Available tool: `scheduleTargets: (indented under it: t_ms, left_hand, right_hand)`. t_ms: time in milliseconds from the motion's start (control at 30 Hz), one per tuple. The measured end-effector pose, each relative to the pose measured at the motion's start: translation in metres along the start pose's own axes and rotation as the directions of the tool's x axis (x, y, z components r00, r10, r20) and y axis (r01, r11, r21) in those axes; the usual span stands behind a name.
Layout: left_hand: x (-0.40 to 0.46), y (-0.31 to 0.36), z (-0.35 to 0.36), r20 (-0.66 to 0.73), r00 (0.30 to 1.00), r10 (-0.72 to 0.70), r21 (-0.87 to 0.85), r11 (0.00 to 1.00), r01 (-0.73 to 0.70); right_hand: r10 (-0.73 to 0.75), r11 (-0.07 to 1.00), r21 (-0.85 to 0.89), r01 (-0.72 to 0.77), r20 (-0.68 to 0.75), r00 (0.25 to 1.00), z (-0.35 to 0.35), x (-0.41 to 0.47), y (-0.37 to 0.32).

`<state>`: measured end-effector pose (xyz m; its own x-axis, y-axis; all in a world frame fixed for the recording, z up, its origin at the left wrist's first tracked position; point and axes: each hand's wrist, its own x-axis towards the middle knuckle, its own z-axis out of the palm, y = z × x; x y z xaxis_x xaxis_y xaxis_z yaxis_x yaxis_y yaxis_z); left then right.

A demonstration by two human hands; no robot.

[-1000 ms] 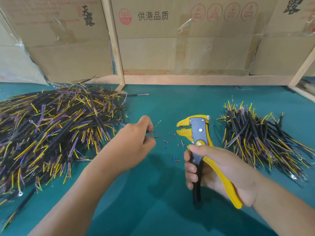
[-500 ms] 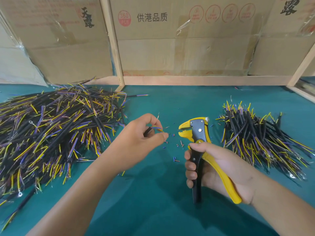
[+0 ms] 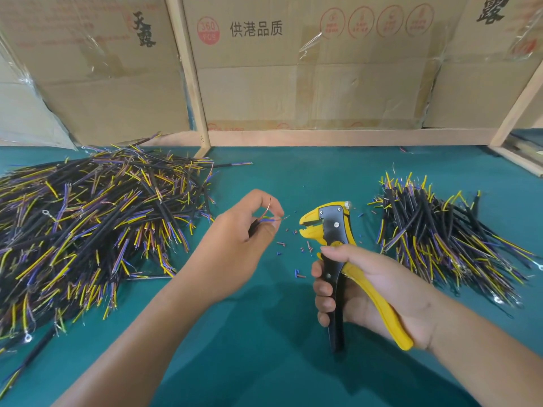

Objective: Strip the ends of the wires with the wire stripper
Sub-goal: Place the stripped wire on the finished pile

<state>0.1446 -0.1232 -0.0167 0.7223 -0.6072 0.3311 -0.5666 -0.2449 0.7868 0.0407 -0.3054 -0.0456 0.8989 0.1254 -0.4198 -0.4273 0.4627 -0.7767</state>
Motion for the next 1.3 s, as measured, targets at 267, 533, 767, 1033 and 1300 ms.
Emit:
scheduleTargets:
  t_ms: [267,533,767,1033,1300]
  left_hand:
    - [0.007,0.003,0.010,-0.141,0.989,-0.036,-0.141,0.990,0.016]
    - [0.047,0.035,0.022,-0.121,0.987,-0.105,-0.362,0.931,0.055]
    - [0.083,0.079,0.052,0.157,0.955,-0.251,-0.404,0.866,0.294]
    - [0.107,0.108,0.083,0.429,0.859,-0.279,-0.549,0.674,0.494]
    - [0.119,0.110,0.084,0.413,0.886,-0.209,-0.758,0.460,0.462]
  right_hand:
    - [0.075,0.993,0.074,-0.091,0.192,0.978,-0.018,0.005,0.003]
    - [0.102,0.985,0.117,-0.131,0.223,0.969,-0.021,0.009,0.005]
    - [0.132,0.976,0.136,-0.169,0.243,0.961,-0.027,0.016,0.008]
    - [0.159,0.960,0.191,-0.205,0.230,0.960,-0.032,0.023,0.008]
    - [0.117,0.968,0.194,-0.162,0.226,0.967,-0.023,0.008,0.006]
